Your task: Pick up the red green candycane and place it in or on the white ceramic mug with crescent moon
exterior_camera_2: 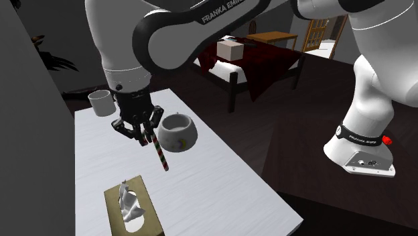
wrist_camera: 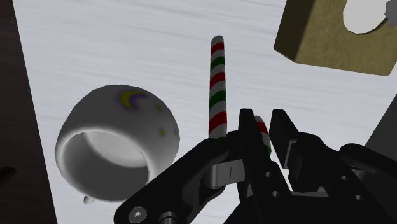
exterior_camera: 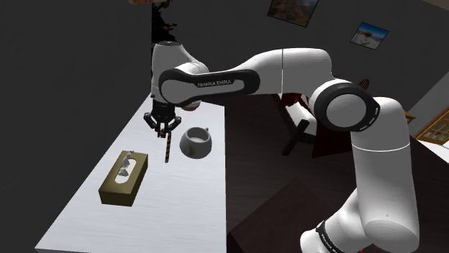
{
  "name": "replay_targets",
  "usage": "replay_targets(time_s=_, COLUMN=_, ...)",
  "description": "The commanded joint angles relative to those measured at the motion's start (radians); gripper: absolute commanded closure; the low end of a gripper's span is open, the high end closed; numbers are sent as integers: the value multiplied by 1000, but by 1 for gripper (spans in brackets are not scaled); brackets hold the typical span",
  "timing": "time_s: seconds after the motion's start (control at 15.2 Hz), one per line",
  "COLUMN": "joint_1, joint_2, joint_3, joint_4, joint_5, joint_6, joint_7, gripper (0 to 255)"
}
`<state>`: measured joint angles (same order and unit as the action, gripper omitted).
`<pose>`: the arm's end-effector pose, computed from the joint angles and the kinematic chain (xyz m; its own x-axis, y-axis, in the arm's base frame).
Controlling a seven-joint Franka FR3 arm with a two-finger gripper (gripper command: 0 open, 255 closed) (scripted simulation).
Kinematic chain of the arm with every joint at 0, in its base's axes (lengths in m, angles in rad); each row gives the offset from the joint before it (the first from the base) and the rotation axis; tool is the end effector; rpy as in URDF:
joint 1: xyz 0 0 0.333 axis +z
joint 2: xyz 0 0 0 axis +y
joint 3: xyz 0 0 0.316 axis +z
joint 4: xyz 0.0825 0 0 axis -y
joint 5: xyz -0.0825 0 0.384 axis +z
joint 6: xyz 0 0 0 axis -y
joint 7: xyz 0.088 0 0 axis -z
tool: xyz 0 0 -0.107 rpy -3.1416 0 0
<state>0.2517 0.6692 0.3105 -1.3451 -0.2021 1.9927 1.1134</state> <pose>0.6476 0.3351 0.3463 0.8611 -0.5084 -0.0006 -0.5083 -0.8611 -0.0116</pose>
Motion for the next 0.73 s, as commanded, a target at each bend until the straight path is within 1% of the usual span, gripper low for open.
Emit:
replay_targets(time_s=0.0, joint_1=1, joint_2=-4, joint_3=1, joint_4=12, joint_5=2, joint_6=-17, joint_7=-1, gripper=255)
replay_targets(time_s=0.33, joint_1=-96, joint_2=-75, joint_3=-6, joint_4=-96, joint_5=24, joint_6=23, joint_7=-94, gripper=255)
replay_targets(time_s=0.66, joint_1=-186, joint_2=-122, joint_3=-20, joint_4=-162, joint_5=44, joint_6=46, joint_7=-194, gripper=255)
